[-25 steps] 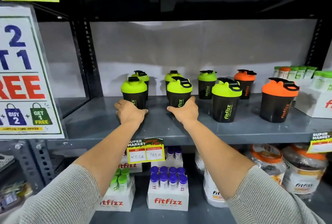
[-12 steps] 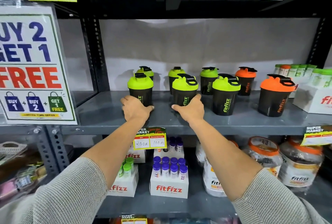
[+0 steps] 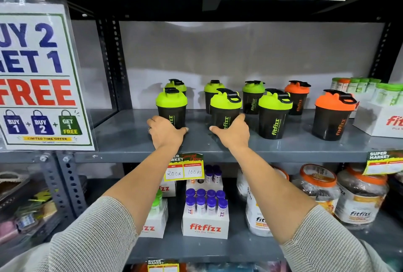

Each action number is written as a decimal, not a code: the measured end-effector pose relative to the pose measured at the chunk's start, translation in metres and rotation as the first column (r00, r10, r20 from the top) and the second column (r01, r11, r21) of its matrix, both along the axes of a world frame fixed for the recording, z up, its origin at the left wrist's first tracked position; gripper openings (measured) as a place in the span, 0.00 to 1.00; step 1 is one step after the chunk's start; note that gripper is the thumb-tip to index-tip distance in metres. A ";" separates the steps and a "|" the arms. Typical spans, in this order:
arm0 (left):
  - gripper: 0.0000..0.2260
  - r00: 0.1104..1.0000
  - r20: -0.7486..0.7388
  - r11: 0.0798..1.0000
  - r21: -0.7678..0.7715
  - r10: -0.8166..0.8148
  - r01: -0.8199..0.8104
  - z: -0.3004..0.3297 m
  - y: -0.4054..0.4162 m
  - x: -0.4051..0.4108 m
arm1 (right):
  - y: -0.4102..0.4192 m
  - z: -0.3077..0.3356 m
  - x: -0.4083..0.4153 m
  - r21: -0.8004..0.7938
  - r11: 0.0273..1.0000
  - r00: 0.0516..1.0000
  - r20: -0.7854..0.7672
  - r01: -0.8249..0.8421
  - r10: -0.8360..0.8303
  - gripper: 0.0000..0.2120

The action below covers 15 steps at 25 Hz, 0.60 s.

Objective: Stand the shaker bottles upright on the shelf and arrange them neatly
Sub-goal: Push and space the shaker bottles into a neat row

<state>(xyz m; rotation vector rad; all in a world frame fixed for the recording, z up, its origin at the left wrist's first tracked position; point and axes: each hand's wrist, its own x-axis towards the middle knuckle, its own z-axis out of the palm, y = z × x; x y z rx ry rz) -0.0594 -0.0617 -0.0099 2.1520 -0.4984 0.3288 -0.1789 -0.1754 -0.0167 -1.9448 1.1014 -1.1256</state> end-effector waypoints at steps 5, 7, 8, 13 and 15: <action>0.40 1.000 -0.018 1.000 -0.024 -0.005 0.005 -0.001 0.001 0.002 | 0.001 0.001 0.002 -0.020 1.000 1.000 -0.024 0.006 -0.006 0.39; 0.40 1.000 -0.019 1.000 -0.022 -0.002 0.002 -0.001 0.001 0.003 | 0.002 0.001 0.004 -0.028 1.000 1.000 -0.021 0.011 -0.011 0.38; 0.40 1.000 -0.023 1.000 -0.026 -0.003 0.002 -0.001 0.001 0.003 | 0.002 0.000 0.004 -0.032 0.999 1.000 -0.017 0.012 -0.012 0.38; 0.39 1.000 -0.012 1.000 -0.012 0.011 -0.012 -0.003 0.001 0.004 | 0.002 -0.001 0.003 -0.041 0.999 0.999 -0.019 0.027 -0.028 0.38; 0.40 1.000 -0.015 1.000 -0.016 0.015 -0.015 -0.004 0.000 0.005 | 0.003 -0.001 0.004 -0.048 0.998 0.999 -0.025 0.035 -0.036 0.38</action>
